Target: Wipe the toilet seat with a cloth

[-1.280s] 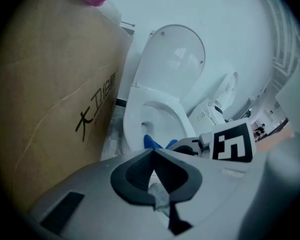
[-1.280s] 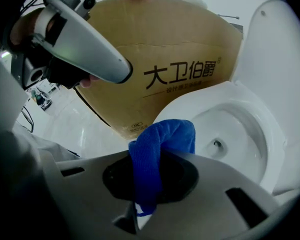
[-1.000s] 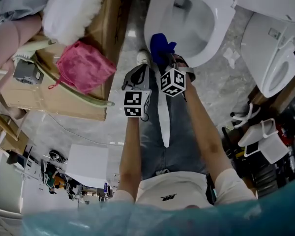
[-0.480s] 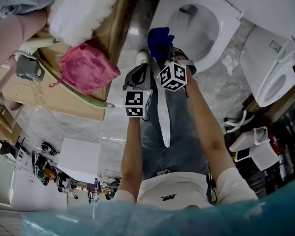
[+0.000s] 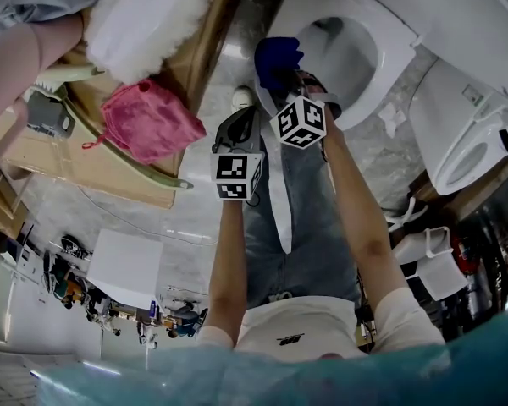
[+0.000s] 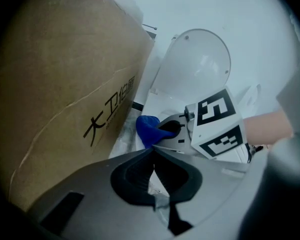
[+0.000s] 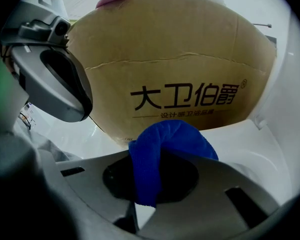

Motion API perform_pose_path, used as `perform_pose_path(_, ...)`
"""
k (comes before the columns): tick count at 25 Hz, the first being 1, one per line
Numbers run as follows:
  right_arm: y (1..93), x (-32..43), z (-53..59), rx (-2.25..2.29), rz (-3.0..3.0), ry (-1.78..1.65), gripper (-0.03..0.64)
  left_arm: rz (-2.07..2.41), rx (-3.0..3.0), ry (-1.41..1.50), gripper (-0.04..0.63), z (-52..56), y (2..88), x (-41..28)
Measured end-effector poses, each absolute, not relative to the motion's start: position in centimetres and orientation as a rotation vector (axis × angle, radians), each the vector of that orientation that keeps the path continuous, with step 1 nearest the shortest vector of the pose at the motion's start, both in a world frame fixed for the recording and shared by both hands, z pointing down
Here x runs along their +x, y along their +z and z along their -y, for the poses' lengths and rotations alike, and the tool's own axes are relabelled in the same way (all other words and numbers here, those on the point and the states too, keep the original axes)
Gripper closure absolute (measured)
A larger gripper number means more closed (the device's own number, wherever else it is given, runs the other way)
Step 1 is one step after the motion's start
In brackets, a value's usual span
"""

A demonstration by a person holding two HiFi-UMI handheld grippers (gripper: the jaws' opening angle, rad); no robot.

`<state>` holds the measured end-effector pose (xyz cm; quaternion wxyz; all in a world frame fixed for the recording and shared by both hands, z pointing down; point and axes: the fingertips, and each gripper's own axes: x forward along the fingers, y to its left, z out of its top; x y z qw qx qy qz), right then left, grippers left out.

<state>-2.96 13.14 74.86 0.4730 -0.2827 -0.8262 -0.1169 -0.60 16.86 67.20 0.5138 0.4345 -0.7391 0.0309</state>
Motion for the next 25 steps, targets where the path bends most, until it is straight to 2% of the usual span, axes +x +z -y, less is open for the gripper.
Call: perform_pose_path(25,74.4,-8.1,-5.6,-0.647,2.117,-0.218,0.595,1.802,1.059,0.078,0.586,-9.6,67.1,-3.3)
